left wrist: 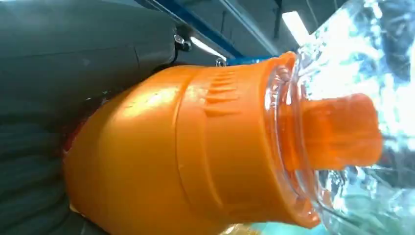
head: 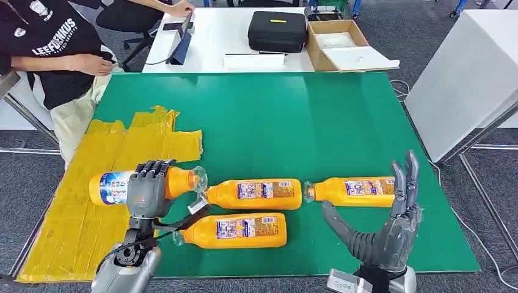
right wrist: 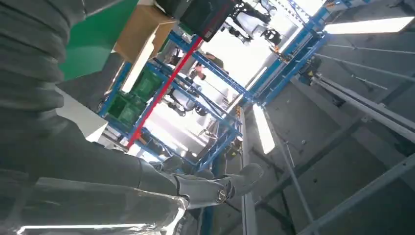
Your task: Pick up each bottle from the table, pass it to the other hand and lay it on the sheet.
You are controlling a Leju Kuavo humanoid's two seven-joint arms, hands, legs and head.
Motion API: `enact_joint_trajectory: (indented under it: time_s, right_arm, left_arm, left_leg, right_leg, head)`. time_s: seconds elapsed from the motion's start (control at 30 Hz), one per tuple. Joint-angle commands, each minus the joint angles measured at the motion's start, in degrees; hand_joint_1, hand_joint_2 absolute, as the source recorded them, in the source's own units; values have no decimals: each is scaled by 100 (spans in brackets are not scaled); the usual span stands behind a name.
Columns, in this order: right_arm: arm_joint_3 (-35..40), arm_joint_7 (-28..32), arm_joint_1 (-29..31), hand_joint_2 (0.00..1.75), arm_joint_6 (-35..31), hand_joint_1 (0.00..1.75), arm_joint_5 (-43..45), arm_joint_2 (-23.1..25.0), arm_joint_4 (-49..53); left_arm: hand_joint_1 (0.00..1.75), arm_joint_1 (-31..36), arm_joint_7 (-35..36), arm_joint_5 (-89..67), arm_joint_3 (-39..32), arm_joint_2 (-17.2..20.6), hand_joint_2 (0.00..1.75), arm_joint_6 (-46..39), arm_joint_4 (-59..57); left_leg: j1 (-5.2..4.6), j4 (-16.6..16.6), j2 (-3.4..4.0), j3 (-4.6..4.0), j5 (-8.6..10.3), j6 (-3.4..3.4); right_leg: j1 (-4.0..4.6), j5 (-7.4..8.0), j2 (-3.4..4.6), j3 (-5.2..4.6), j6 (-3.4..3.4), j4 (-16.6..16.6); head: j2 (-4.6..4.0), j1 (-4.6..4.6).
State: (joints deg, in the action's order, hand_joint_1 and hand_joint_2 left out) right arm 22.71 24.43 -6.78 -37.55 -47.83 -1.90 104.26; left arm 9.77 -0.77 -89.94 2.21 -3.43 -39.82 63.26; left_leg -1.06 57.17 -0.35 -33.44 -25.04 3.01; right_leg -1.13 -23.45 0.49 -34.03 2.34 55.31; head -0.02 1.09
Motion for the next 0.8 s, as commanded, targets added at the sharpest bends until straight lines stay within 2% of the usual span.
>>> enact_joint_trajectory:
  time_s: [0.03, 0.3, 0.5, 0.53, 0.57, 0.77, 0.8]
  right_arm:
    - [55, -80, 240, 175, -245, 0, 9, -98, -589]
    - [60, -95, 289, 175, -245, 0, 63, -142, -663]
    - [26, 98, 288, 175, -245, 0, 237, -177, -826]
    - [26, 98, 281, 175, -245, 0, 218, -163, -821]
    - [24, 92, 275, 175, -245, 0, 200, -155, -813]
    - [23, 1, 296, 175, -245, 0, 105, -125, -798]
    - [23, 1, 296, 175, -245, 0, 105, -125, -798]
  left_arm:
    - [175, 442, 356, -6, 63, 384, 175, -18, -1530]
    - [175, 464, 430, -6, 1, 410, 175, -18, -1690]
    - [175, 401, 398, 4, -405, 403, 175, -18, -1823]
    - [136, 389, 342, 37, -489, 380, 175, -18, -1810]
    - [0, 361, 329, 3, -528, 370, 175, -18, -1742]
    - [0, 390, 332, 30, -596, 342, 175, -18, -1811]
    - [0, 390, 332, 30, -596, 342, 175, -18, -1811]
  left_leg:
    - [5, -9, 6, 22, -4, -18]
    - [10, -6, -2, 25, -6, -28]
    - [5, -5, 4, 13, -3, -17]
    - [9, -7, 9, 23, -7, -24]
    - [5, -7, 5, 15, -4, -19]
    - [5, -4, 3, 12, -4, -17]
    - [14, -4, 6, 37, -14, -37]
  right_leg:
    - [5, -1, 1, 24, -10, -12]
    - [9, -4, -7, 30, -17, -11]
    - [5, 0, 2, 17, -10, -9]
    - [9, -1, 4, 26, -15, -12]
    - [5, -1, 2, 18, -11, -9]
    - [5, -2, 0, 15, -9, -6]
    - [13, -9, -3, 42, -22, -11]
  head:
    - [-2, 0]
    - [-2, -2]
    - [-2, 0]
    - [-2, 0]
    - [0, 0]
    - [-2, 0]
    - [-2, 0]
